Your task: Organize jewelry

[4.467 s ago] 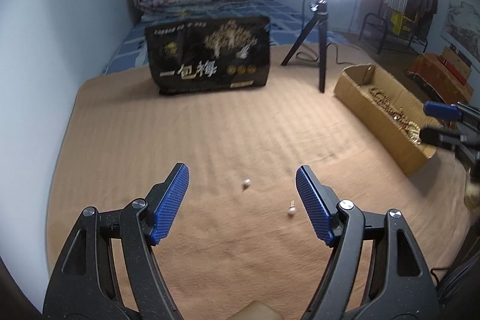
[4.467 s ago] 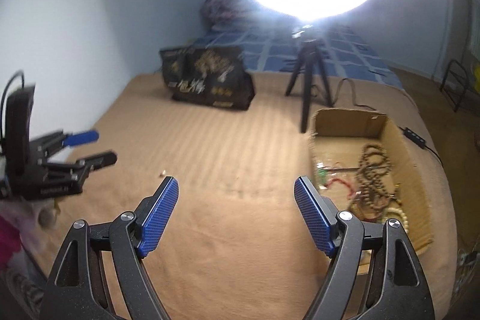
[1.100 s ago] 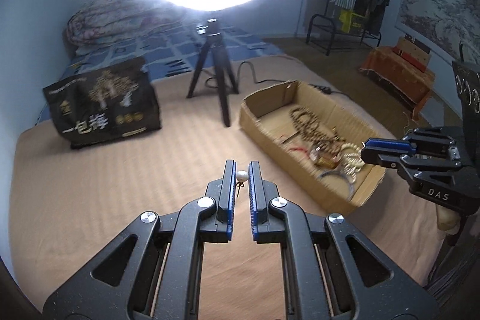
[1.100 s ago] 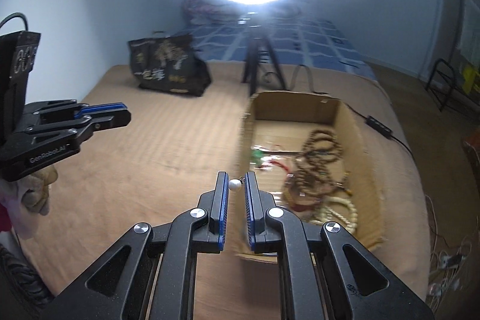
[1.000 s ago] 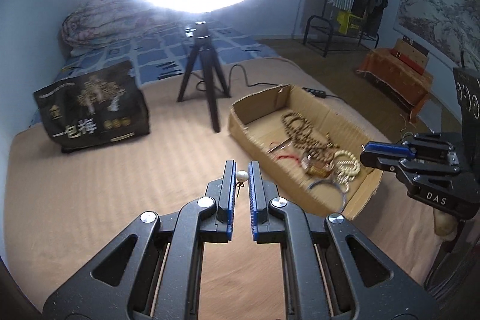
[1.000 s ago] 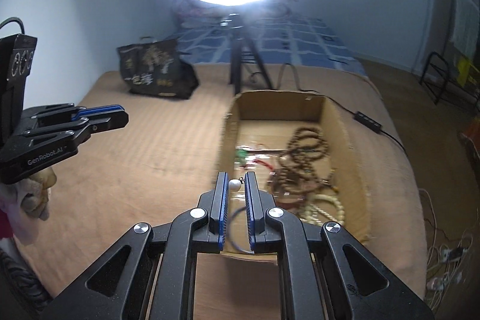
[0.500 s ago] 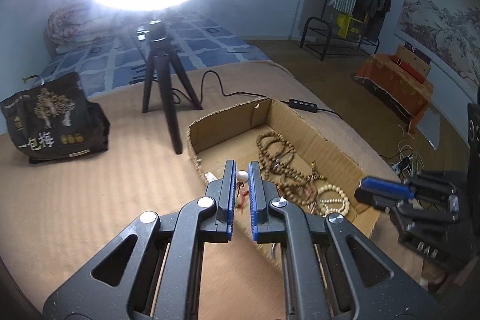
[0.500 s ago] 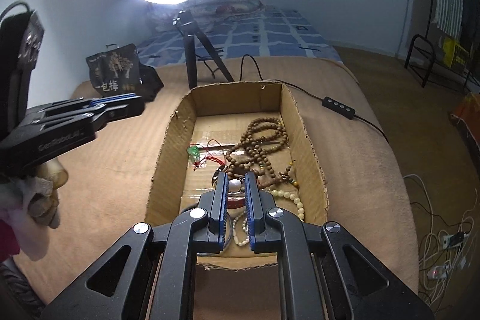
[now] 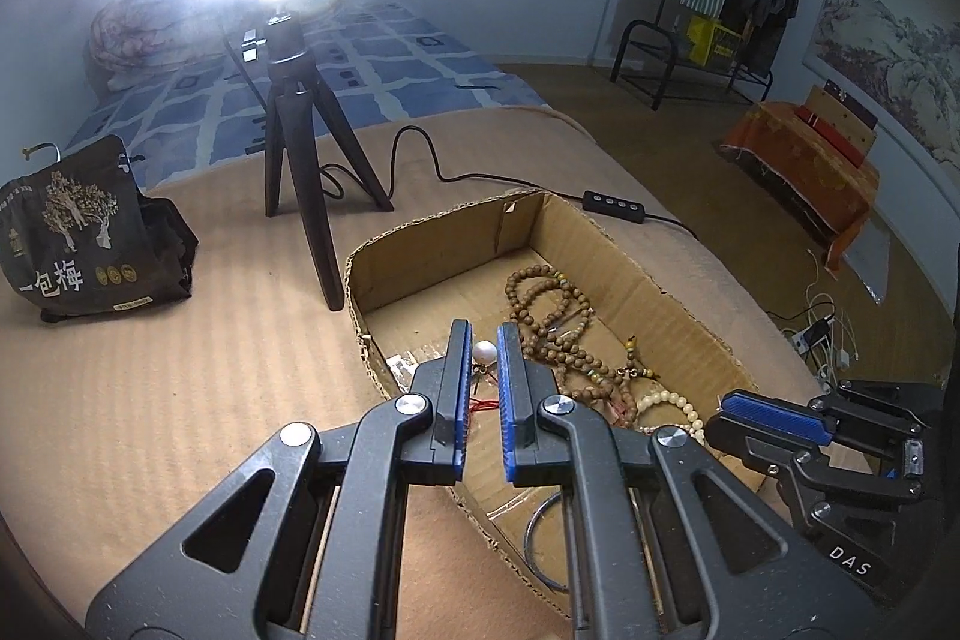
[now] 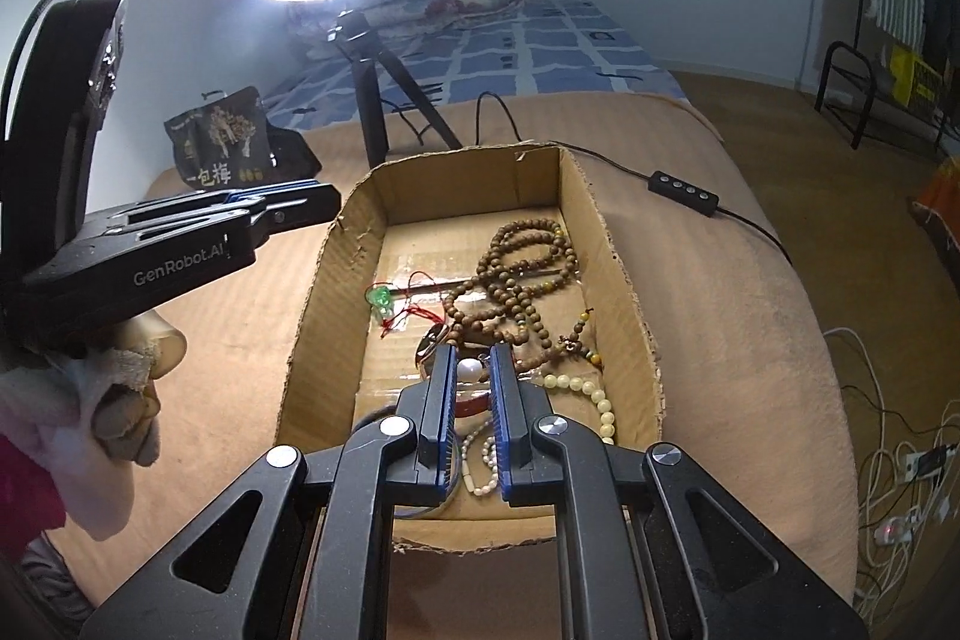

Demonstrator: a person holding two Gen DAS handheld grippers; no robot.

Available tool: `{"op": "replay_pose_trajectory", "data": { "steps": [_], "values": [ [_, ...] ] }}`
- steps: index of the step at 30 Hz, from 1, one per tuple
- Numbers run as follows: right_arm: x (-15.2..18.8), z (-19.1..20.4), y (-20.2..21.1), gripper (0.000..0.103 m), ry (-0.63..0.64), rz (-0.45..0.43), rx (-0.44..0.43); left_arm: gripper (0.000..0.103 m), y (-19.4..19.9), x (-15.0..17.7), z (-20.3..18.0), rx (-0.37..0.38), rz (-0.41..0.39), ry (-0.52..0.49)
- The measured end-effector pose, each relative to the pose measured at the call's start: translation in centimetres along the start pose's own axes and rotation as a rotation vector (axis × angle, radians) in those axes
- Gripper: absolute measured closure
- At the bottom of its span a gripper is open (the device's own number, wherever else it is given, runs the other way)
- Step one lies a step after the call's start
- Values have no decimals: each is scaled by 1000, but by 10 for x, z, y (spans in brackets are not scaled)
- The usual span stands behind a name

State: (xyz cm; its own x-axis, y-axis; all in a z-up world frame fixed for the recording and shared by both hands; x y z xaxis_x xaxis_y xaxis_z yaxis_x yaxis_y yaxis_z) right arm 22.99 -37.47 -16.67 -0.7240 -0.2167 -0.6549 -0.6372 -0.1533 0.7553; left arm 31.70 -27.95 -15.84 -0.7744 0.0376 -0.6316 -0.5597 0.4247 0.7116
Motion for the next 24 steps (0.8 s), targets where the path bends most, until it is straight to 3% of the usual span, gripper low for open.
{"op": "replay_pose_trajectory", "data": {
  "steps": [5, 6, 8, 10, 12, 14, 16, 24],
  "values": [
    [1, -3, 0, 90, -16, 5, -7, 95, 0, -1, -2, -8, -5, 2],
    [1, -3, 0, 86, -15, 7, -4, 83, 0, -1, -2, -10, -5, 2],
    [1, -2, 0, 61, -14, 7, 1, 61, 1, -1, -2, -6, -14, 1],
    [1, -1, 1, 47, -11, -3, 12, 54, 5, -2, -3, -10, -32, -4],
    [1, 0, 2, 42, -4, -5, 21, 38, 6, -3, -4, -16, -35, -4],
    [1, 0, 2, 34, 2, -1, 29, 29, 8, -4, -4, -13, -46, 0],
    [1, 1, 2, 29, 7, 3, 49, 27, 10, -5, -4, -21, -53, -3],
    [0, 7, 4, 28, 27, 37, 106, 23, 21, -4, -7, -41, -55, -10]
  ]
}}
Point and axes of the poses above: each gripper's, at about its wrist camera, not at the fingertips, and y roughly against the way its jaws point, z to its left, x to its underside, the point moved 5 cm from there along -y, roughly the way its jaws point, and after that the axes turned 14 degrees about y, right-handed, at the moved point
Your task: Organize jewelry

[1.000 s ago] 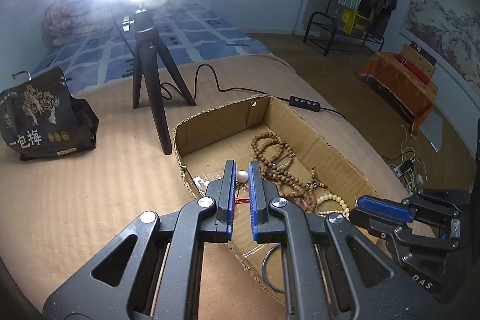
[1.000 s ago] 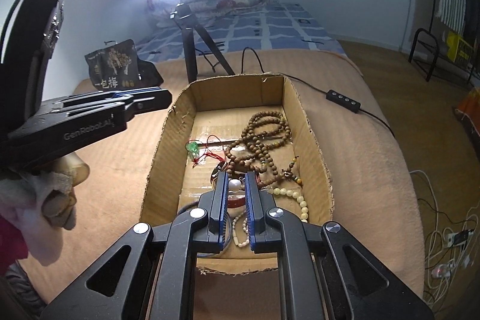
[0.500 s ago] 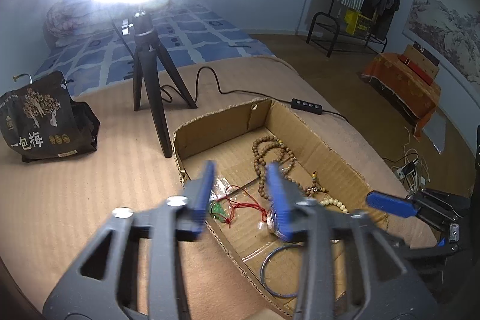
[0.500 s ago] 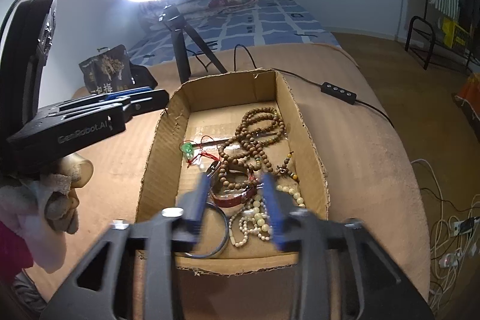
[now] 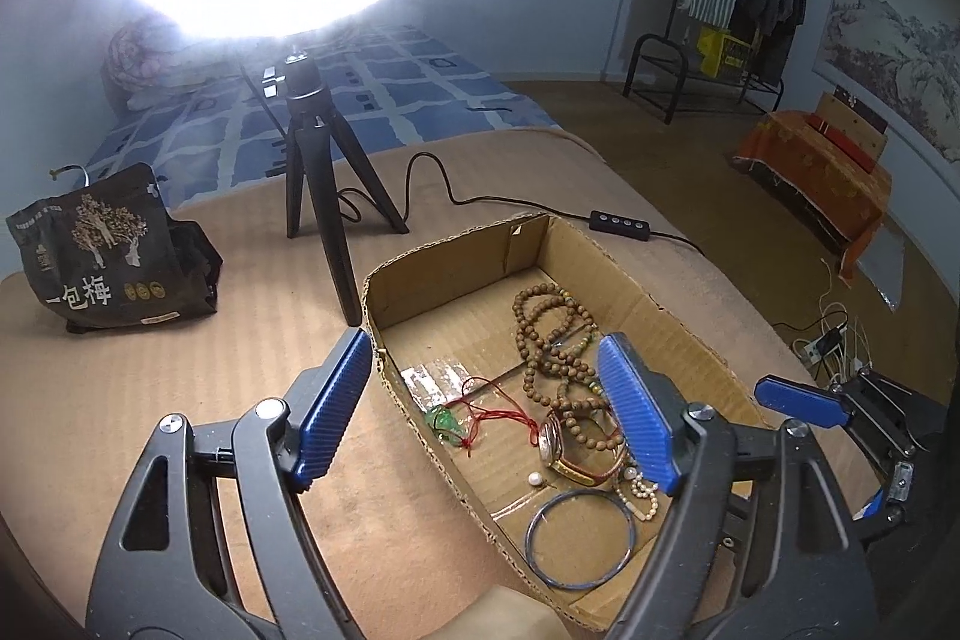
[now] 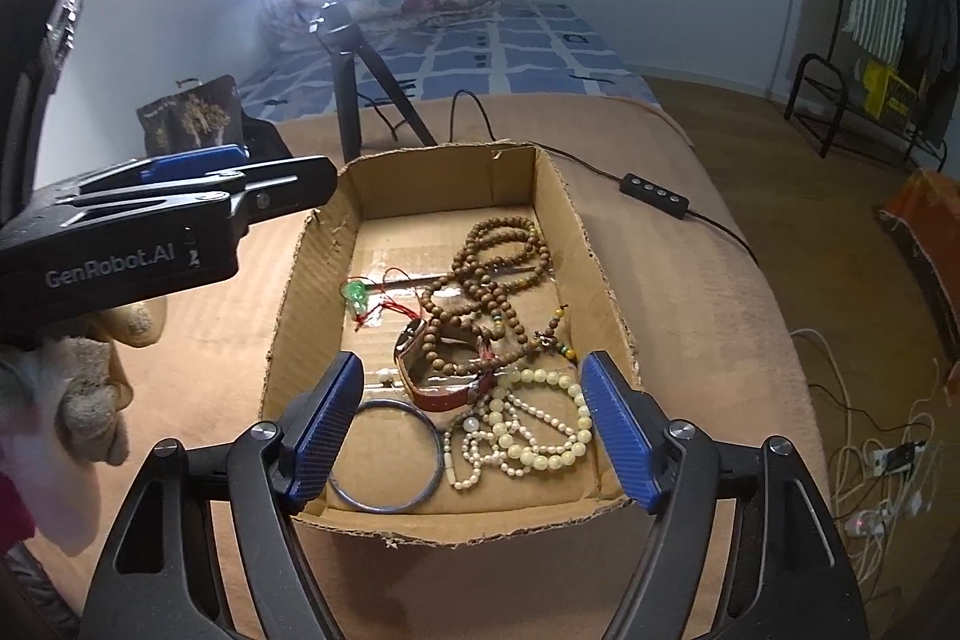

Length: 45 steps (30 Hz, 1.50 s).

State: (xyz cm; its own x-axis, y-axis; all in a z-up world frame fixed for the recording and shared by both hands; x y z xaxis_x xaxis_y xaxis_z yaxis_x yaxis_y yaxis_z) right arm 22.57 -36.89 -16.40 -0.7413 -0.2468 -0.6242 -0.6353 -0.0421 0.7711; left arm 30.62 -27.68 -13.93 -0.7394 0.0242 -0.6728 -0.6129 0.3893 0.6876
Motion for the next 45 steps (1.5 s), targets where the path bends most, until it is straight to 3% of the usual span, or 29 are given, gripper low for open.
{"op": "replay_pose_trajectory", "data": {
  "steps": [9, 25, 37, 45],
  "values": [
    [-8, 7, 26, 27, 19, -21, 42, 23, 33, -2, 2, -5, -32, 5],
    [-21, 30, 101, 26, 54, -109, 127, 20, 136, 0, 1, 13, -136, 6],
    [-14, 48, 149, 25, 19, -172, 159, 19, 198, 29, 29, -12, -144, 40],
    [1, 56, 160, 24, -47, -210, 175, 15, 229, 50, 39, -16, -187, 48]
  ]
}}
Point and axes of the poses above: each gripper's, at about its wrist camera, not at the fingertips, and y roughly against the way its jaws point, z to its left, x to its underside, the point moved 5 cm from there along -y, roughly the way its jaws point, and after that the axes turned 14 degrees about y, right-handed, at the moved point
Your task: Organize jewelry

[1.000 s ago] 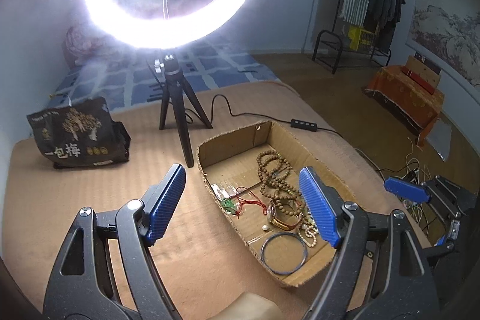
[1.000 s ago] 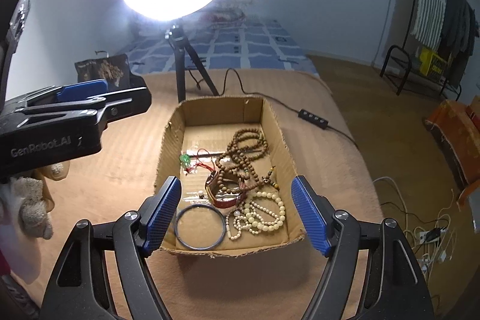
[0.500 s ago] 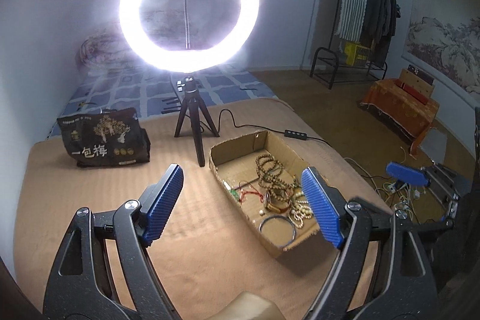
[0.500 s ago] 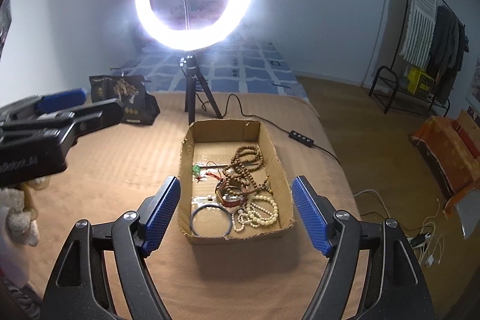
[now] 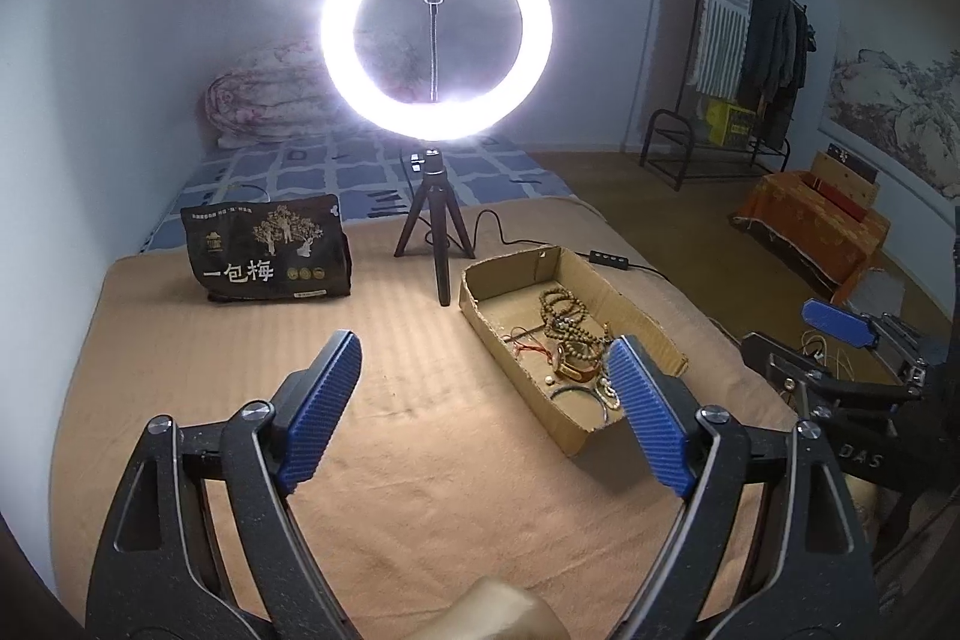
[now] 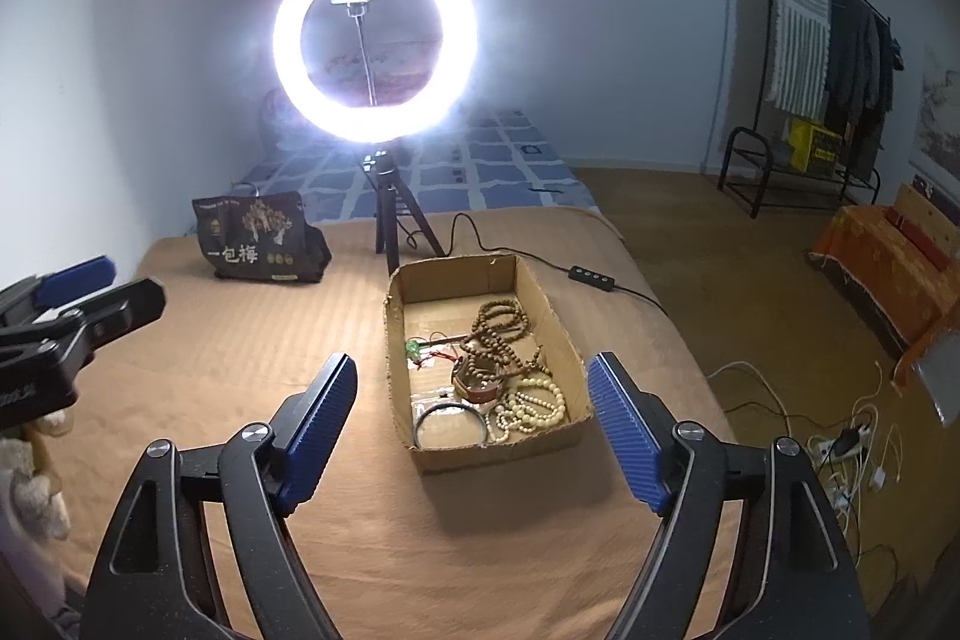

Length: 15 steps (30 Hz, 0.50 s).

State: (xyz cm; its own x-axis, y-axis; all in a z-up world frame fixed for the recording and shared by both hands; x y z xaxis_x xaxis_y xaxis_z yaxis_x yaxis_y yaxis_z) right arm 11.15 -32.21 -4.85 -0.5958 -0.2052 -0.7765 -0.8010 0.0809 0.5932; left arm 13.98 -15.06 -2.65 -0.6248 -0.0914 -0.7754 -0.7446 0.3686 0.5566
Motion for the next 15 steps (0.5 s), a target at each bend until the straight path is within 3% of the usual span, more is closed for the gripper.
{"op": "replay_pose_trajectory", "data": {
  "steps": [15],
  "values": [
    [3, -2, 13, 23, 49, -43, 52, 2, 14, 10, -18, 4, -54, -55]
  ]
}}
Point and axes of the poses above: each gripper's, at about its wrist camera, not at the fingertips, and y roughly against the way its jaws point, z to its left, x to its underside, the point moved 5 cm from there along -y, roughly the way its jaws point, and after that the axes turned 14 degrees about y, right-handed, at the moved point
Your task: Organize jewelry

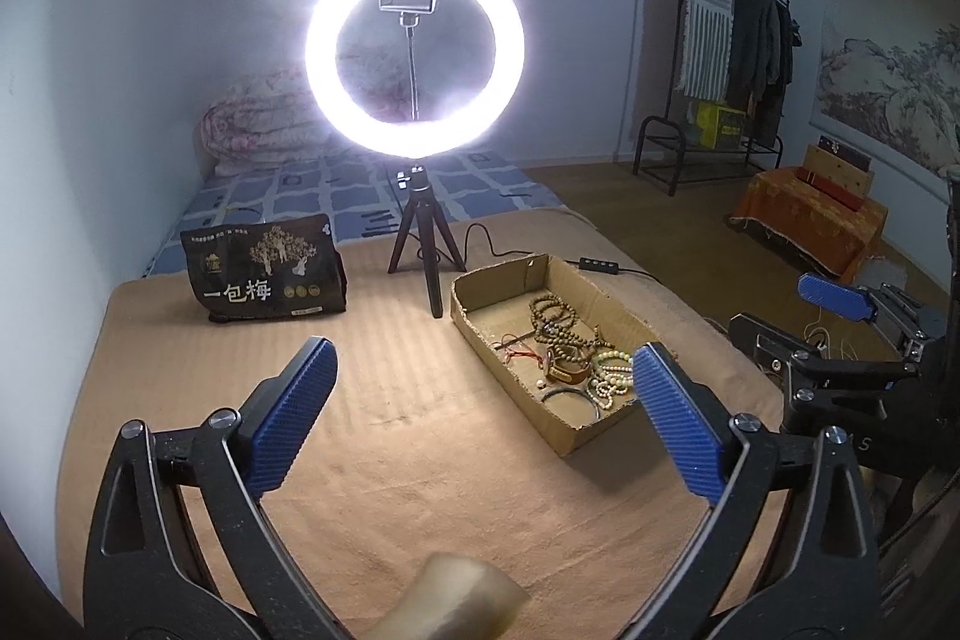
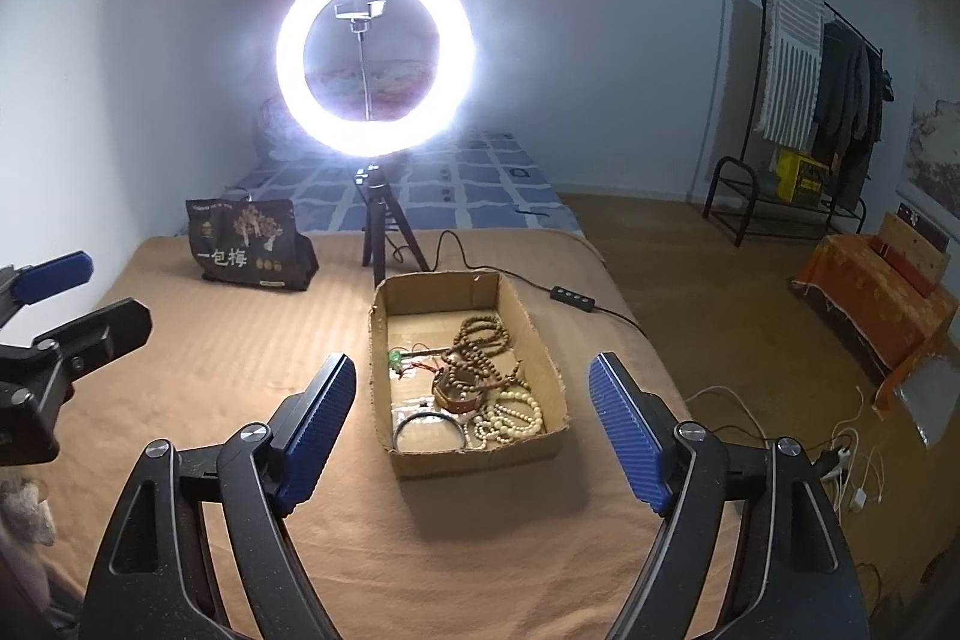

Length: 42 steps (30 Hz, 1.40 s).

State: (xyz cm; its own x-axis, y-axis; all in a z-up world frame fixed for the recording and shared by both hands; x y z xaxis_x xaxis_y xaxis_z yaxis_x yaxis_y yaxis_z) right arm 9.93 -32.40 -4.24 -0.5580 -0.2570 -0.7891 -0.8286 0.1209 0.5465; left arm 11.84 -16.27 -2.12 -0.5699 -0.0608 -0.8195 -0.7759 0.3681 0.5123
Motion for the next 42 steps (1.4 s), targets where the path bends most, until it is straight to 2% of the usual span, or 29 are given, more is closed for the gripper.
{"op": "replay_pose_trajectory", "data": {
  "steps": [6, 42],
  "values": [
    [2, -4, 0, 23, 5, 1, 19, 1, 0, 0, -4, -29, -9, 9],
    [-6, 3, 1, 22, -18, -20, 5, 1, 8, 3, 3, -38, -10, 5]
  ]
}}
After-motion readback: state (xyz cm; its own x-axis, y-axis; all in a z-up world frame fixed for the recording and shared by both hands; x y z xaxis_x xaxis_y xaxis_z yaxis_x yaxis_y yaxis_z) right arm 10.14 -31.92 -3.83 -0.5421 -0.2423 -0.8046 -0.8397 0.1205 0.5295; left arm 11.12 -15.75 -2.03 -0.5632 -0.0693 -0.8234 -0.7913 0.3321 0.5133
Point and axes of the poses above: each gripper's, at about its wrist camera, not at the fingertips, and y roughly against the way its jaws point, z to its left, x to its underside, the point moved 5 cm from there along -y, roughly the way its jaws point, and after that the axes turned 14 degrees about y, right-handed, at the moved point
